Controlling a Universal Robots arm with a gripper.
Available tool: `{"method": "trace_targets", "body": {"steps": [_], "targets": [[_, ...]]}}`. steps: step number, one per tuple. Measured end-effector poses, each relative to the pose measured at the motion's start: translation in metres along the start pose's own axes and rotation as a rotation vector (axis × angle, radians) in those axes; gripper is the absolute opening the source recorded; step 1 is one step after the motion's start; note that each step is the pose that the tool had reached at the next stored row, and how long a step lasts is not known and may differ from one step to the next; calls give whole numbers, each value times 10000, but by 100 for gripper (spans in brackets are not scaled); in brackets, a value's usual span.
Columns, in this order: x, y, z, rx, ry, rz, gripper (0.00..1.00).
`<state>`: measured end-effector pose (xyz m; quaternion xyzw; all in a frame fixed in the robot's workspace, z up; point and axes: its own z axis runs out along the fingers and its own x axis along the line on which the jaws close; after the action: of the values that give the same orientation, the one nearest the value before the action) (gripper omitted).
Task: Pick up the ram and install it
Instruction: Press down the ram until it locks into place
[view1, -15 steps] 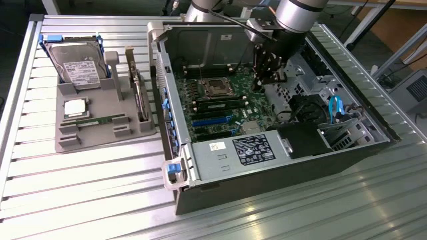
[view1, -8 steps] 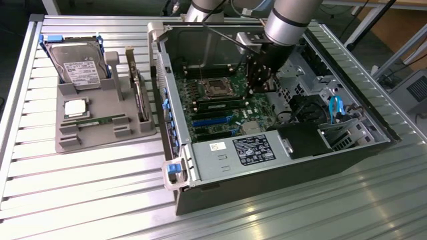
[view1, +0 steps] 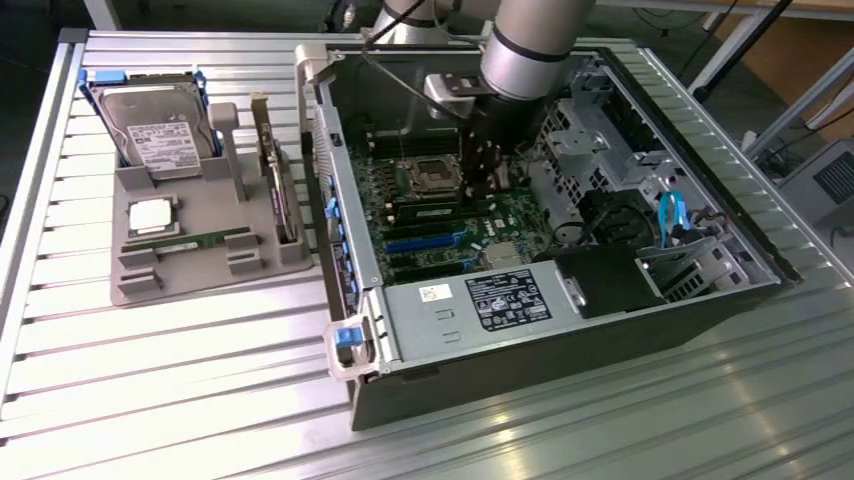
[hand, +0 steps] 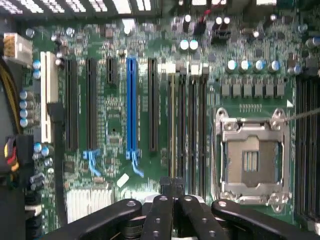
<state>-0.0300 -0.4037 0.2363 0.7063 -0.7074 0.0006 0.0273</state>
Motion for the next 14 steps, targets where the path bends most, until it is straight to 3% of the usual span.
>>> {"method": "trace_targets", "body": {"steps": [2, 4, 5, 7, 8, 9, 10, 11, 12, 14], "targets": [[0, 244, 11, 41, -10, 2, 10], [1, 603, 26, 93, -25, 3, 10], [0, 689, 30, 103, -46, 3, 10], [0, 689, 50, 102, -92, 1, 10], [0, 687, 89, 99, -165, -2, 10], [-3, 684, 68, 111, -215, -6, 10], [4, 686, -58, 101, -198, -12, 10], [7, 671, -121, 102, -198, -15, 10], [7, 649, -139, 102, -199, -14, 10], [7, 514, -164, 102, -199, -14, 10]]}}
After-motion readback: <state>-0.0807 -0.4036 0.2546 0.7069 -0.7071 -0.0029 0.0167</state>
